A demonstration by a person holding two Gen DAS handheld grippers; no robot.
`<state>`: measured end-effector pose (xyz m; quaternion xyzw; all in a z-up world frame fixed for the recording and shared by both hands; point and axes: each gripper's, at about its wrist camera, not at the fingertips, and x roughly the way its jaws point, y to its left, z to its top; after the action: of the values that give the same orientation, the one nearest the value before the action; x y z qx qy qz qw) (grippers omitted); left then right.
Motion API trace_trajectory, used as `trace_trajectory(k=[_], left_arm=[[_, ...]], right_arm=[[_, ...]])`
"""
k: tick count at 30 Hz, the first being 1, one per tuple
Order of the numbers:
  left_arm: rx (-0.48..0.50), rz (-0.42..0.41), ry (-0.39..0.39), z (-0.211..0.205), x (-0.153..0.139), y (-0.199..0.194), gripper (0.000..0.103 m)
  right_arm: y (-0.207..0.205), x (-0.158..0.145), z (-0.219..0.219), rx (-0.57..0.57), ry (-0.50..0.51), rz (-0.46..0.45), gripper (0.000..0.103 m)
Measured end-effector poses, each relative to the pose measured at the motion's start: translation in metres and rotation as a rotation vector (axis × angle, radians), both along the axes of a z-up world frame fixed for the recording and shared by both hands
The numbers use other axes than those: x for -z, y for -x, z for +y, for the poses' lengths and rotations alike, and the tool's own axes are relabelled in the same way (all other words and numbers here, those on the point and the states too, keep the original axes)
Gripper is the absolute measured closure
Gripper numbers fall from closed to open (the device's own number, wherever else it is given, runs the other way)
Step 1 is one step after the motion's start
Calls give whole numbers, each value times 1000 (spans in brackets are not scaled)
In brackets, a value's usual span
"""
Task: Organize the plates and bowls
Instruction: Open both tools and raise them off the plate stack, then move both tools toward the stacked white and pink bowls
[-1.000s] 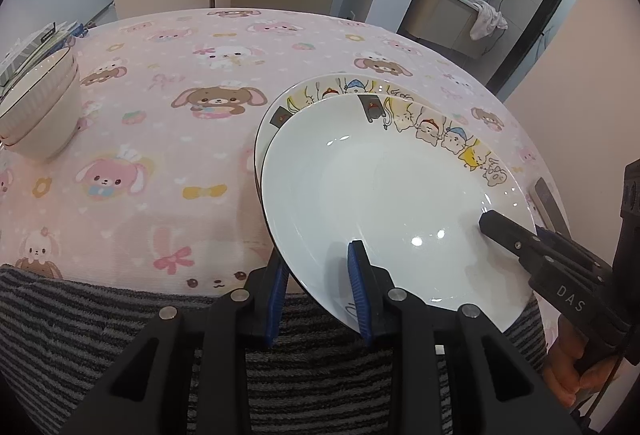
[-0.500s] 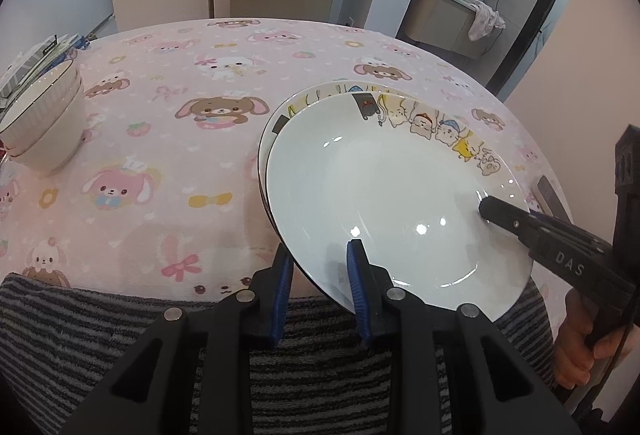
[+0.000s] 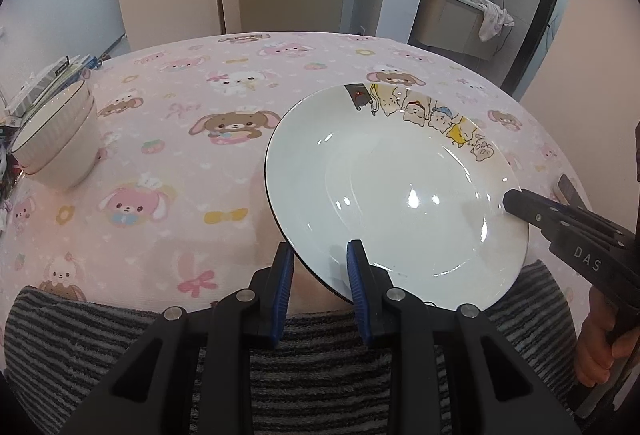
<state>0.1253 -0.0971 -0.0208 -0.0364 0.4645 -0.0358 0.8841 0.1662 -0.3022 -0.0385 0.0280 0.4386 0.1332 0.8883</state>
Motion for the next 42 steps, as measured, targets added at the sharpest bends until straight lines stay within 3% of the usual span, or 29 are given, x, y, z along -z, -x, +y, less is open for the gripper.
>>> trace_trajectory(k=[7, 12, 13, 14, 16, 19, 22, 24, 26, 30, 34, 37, 42], left_arm=[[-2, -15, 10, -1, 1, 1, 73], [-24, -84, 30, 11, -2, 5, 72], [-18, -99, 39, 11, -5, 7, 64], [-16, -121, 47, 12, -10, 10, 46], [-24, -176, 34, 12, -20, 16, 32], [-25, -279, -27, 9, -40, 28, 28], [-20, -379, 10, 15, -65, 44, 18], [-21, -450, 34, 20, -83, 57, 18], [-38, -536, 5, 23, -103, 72, 14], [-15, -628, -32, 27, -132, 92, 0], [-17, -743, -89, 32, -153, 121, 0], [-19, -799, -63, 40, -166, 142, 0], [-47, -920, -45, 61, -185, 179, 0]], right_arm=[[-6, 1, -3, 5, -15, 1, 88], [-7, -3, -1, 1, 2, 10, 88], [-5, -6, -1, -2, 4, -2, 88], [-2, -10, -1, -4, 4, -21, 88], [5, -21, -2, -6, 11, -64, 86], [14, -39, -4, -9, 3, -122, 70], [25, -56, -4, -8, 20, -190, 67], [33, -67, -2, -14, 31, -232, 64], [40, -78, 0, -25, 31, -268, 62], [63, -104, 8, -54, 3, -343, 54], [97, -132, 14, -108, -78, -390, 40], [125, -152, 20, -135, -118, -455, 25], [172, -187, 22, -105, -146, -644, 3]])
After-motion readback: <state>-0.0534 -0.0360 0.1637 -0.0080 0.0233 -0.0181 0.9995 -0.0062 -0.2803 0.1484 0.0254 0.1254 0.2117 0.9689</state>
